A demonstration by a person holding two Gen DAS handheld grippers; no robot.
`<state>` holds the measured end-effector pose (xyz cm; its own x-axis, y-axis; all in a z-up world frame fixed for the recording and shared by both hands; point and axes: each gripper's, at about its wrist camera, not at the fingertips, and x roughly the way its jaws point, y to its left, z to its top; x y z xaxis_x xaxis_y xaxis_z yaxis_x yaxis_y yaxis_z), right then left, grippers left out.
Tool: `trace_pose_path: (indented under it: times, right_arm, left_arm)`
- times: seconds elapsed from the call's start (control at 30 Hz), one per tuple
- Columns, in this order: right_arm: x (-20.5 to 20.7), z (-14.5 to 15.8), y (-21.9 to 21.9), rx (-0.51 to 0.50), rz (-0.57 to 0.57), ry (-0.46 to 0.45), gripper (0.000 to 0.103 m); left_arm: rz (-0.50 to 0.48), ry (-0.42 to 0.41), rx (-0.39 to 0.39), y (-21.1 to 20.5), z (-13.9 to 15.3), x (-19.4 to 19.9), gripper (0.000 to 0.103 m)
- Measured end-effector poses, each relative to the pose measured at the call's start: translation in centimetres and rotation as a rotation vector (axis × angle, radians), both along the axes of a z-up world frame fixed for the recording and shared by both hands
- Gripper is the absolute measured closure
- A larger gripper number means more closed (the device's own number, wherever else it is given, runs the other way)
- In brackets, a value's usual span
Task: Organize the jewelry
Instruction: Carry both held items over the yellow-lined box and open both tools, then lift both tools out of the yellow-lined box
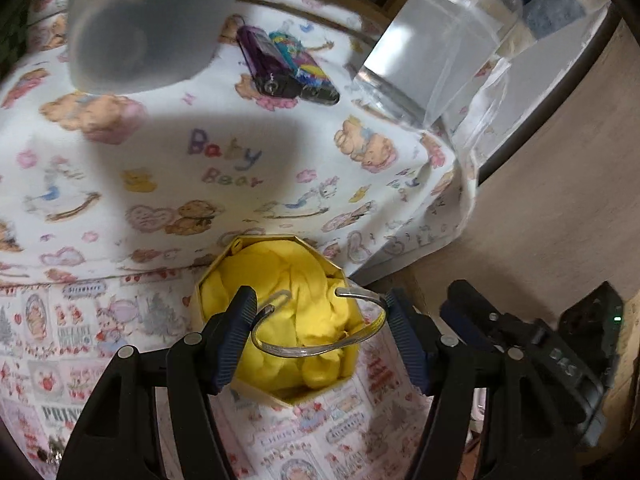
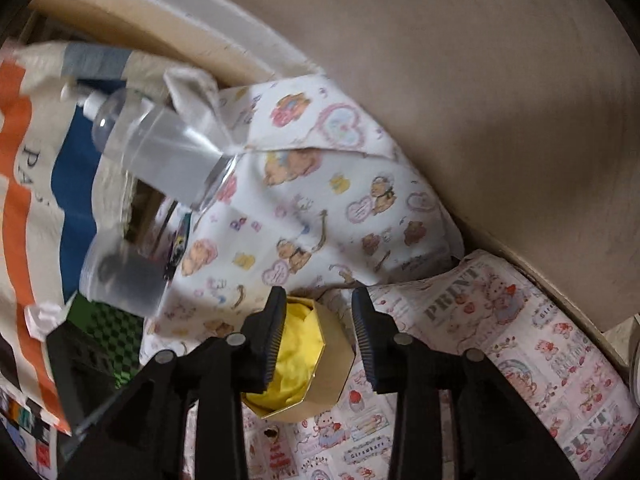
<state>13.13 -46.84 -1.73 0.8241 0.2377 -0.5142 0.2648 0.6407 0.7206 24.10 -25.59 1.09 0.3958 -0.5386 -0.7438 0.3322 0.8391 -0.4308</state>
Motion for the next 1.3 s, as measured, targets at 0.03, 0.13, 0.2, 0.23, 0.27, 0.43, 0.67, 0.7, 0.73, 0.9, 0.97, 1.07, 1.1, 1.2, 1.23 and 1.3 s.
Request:
trace_pose_path:
  times: [0.03,0.13,0.2,0.23,0.27,0.43,0.67,0.7,0.73,0.9,0.97,1.07,1.1,1.2,1.23,1.3]
  right_arm:
    - [0.2,0.0,0.1,-0.009,0.003,0.007,0.066]
    - [0.6,-0.1,0.4,-0.030,0.007,0.025,0.065]
    - [0.6,-0.1,0.5,-0.029,0.007,0.025,0.063]
    - [0.5,0.0,0.5,-0.029,0.006,0.022,0.062]
    - [0.5,0.1,0.5,-0.032,0.006,0.020,0.062]
    - [0.7,0.6,1.8,-0.061,0.029,0.017,0.060]
    - [1.1,1.5,4.7,-0.157,0.106,-0.004,0.049]
    - [1.0,1.6,4.9,-0.166,0.107,-0.006,0.046]
    - [1.0,1.8,5.2,-0.174,0.108,-0.011,0.044]
    - [0.4,2.7,5.9,-0.189,0.111,-0.051,0.036]
    - [0.1,3.3,6.4,-0.200,0.123,-0.067,0.035]
    - [-0.5,4.4,7.8,-0.234,0.149,-0.098,0.033]
    - [-0.8,4.9,8.5,-0.254,0.160,-0.113,0.033]
    - [-1.8,6.3,11.0,-0.325,0.194,-0.156,0.031]
    - [-2.0,6.6,11.9,-0.349,0.206,-0.169,0.030]
    - [-2.5,7.3,14.2,-0.409,0.232,-0.187,0.029]
  left_arm:
    - [0.010,0.007,0.017,-0.1,-0.5,0.2,0.038]
    - [0.012,0.043,0.058,-0.1,-2.3,0.7,0.038]
    - [0.027,0.052,0.081,0.3,-3.1,0.6,0.038]
    - [0.038,0.049,0.094,0.7,-3.3,0.6,0.038]
    - [0.050,0.046,0.107,1.1,-3.5,0.5,0.038]
    - [0.104,0.026,0.159,3.8,-3.9,-0.1,0.038]
    - [0.102,0.026,0.099,5.7,-2.4,-0.6,0.023]
    - [0.099,0.024,0.092,5.8,-1.9,-0.8,0.021]
    - [0.100,0.015,0.097,6.4,-1.2,-1.2,0.021]
    - [0.102,-0.129,0.160,8.4,3.4,-4.6,0.012]
    - [0.128,-0.205,0.172,10.0,5.7,-6.1,0.007]
    - [0.177,-0.302,0.185,12.6,8.5,-8.2,0.003]
    - [0.199,-0.339,0.192,13.6,9.2,-9.2,0.000]
    - [0.269,-0.427,0.240,16.4,10.3,-11.7,0.000]
    - [0.291,-0.454,0.264,17.4,10.5,-12.5,0.000]
    - [0.328,-0.496,0.307,19.0,10.4,-13.7,0.000]
